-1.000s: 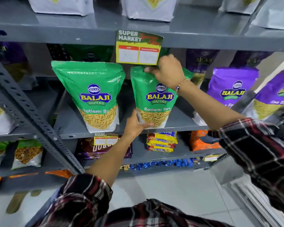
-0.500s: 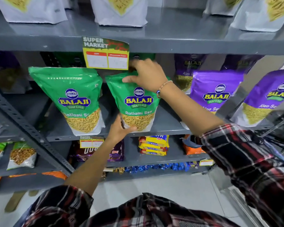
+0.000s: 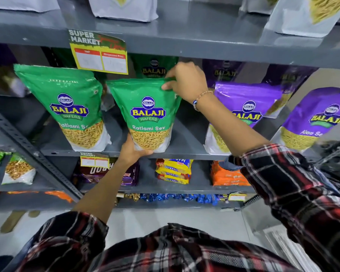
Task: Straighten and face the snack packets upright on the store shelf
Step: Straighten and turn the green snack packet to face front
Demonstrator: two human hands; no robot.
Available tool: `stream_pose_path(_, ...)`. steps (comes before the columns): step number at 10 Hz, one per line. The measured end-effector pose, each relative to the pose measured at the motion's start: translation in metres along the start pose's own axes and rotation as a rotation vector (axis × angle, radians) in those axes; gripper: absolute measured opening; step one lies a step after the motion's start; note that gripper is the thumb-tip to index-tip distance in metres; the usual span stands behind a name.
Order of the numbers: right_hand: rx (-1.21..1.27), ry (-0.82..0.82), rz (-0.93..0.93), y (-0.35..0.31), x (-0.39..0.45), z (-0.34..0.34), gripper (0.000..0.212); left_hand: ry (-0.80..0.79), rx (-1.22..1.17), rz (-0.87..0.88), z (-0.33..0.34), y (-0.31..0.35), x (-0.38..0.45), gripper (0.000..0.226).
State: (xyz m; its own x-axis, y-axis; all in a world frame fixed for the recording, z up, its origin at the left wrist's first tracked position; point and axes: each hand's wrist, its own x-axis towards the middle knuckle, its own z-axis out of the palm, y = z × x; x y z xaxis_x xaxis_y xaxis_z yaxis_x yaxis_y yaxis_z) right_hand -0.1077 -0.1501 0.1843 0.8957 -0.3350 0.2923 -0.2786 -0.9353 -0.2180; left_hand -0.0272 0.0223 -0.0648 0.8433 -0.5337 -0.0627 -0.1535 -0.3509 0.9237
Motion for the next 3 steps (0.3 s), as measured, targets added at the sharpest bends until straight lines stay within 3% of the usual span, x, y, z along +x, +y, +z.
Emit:
stream_pose_path(1,0.007,0.016,0.006,0.003,-0.01,0.002,0.043,-0.004,0.018,-0.008,-0.001,0.004,-0.004,0.102)
stream_pose_path(2,0.095,0.212,-0.078,0.006,-0.038,0.019,0.054,-0.029,0.044,0.015,-0.004,0.002,-0.004,0.103)
stream_pose_path(3,0.212,0.471,-0.13,0.016,-0.098,0.06,0.044,0.037,0.087,0.059,-0.006,0.002,-0.008,0.102)
